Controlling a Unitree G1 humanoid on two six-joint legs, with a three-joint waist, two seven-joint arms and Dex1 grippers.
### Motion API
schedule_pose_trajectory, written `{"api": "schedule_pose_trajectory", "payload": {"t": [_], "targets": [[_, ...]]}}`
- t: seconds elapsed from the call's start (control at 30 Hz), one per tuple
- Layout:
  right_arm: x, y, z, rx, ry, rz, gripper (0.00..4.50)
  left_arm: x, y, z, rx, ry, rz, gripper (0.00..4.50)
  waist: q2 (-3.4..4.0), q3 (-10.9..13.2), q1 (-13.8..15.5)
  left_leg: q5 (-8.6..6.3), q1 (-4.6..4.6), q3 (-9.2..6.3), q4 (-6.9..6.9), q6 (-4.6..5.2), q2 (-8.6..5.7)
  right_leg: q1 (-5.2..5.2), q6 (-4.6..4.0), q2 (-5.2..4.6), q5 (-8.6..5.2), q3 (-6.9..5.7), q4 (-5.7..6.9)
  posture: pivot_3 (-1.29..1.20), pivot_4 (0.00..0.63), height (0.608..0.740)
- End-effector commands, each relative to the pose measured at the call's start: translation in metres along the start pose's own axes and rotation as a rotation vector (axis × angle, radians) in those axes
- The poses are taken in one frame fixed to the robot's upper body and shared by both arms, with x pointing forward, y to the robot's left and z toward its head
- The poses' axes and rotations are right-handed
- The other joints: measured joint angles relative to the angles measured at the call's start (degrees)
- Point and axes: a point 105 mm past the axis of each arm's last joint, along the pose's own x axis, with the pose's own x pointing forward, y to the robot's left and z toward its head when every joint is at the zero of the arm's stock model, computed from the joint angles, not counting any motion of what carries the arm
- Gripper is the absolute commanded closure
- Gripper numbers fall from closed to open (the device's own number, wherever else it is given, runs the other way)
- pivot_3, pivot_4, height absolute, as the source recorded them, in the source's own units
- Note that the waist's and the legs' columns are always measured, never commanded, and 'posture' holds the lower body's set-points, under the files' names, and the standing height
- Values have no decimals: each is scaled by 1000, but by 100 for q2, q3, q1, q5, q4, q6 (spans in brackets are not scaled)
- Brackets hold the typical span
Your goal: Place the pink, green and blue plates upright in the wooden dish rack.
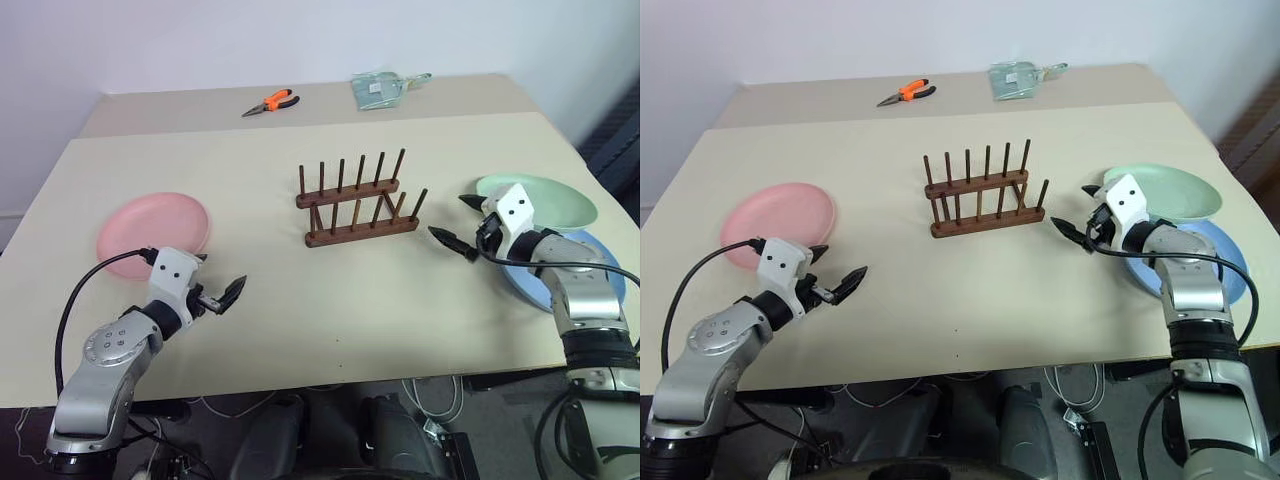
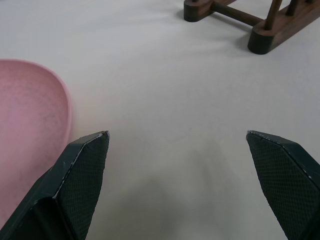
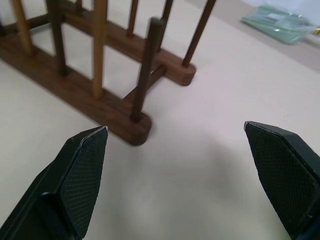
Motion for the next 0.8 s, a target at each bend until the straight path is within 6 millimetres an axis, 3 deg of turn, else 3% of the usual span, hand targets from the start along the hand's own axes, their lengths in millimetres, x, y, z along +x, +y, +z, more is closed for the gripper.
{"api": "schedule_pose_trajectory", "payload": {"t": [0.03,0.4,0.57,0.73,0.8], "targets": [[-8,-4,15,-15,-42,-2,47,-1,-4,8,17,-19,-23,0,0,0,-1,0,0,0,0,0,0,0,0,0,0,1,0,0,150,729],[-14,19,14,51,-13,84,47,17,-19,5,42,14,-187,0,0,0,5,0,0,3,0,0,3,-3,-1,1,0,3,1,0,150,729],[-14,38,17,72,-25,101,47,55,-33,0,91,42,-343,0,-1,0,45,-1,-1,4,3,0,2,-2,0,2,1,2,1,0,150,729],[-18,51,22,94,-42,81,47,103,-40,8,91,35,-453,0,-3,1,46,0,-2,5,4,2,0,-1,9,1,7,1,1,0,150,729],[-19,56,24,98,-47,70,47,113,-44,11,70,30,-502,0,-4,1,37,0,-2,4,6,1,1,-1,15,2,10,0,1,0,150,729]]}}
